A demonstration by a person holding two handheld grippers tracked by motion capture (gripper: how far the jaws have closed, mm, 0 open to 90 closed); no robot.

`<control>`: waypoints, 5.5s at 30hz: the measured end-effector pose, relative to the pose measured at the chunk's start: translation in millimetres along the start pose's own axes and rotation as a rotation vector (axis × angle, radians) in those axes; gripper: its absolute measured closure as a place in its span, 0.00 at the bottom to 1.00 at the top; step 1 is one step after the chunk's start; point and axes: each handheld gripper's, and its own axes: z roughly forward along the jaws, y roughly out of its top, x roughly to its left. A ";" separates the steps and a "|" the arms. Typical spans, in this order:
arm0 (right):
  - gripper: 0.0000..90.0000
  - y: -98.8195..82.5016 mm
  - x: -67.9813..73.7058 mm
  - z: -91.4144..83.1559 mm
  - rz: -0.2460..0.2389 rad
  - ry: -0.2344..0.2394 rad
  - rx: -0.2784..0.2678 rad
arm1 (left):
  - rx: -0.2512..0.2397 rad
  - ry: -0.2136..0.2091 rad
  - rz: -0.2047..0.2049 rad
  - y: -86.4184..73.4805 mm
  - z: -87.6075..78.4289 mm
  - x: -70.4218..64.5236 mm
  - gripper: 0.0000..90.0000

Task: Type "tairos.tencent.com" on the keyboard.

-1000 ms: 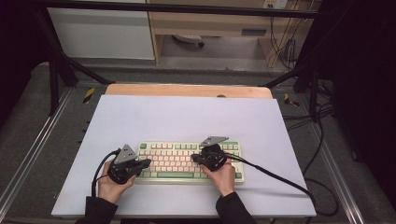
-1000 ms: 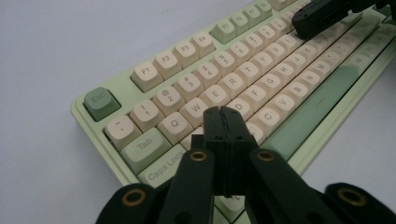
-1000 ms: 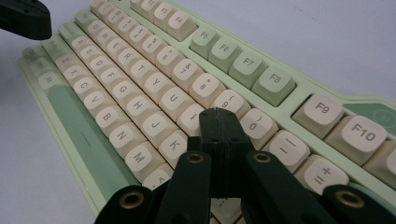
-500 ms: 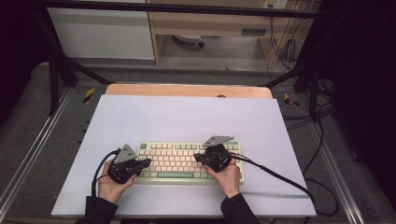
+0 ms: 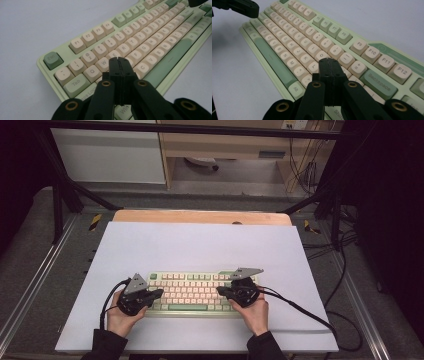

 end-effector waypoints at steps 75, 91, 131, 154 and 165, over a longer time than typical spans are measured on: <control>1.00 -9.4 10.4 -2.1 -0.008 0.041 0.003 | -0.004 0.005 -0.011 -6.3 -3.3 4.8 1.00; 1.00 -10.3 16.1 14.8 -0.023 0.057 0.035 | -0.007 0.002 -0.011 -6.3 -3.9 5.8 1.00; 1.00 -13.1 2.2 2.3 -0.010 0.023 0.010 | -0.010 -0.003 -0.009 -5.5 -4.3 4.6 1.00; 1.00 -23.8 -12.6 -15.5 0.012 0.005 -0.002 | -0.007 -0.014 0.000 8.5 3.4 -7.9 1.00; 1.00 -24.2 -12.3 -16.4 0.013 0.006 -0.001 | 0.006 -0.018 0.016 17.3 14.3 -14.7 1.00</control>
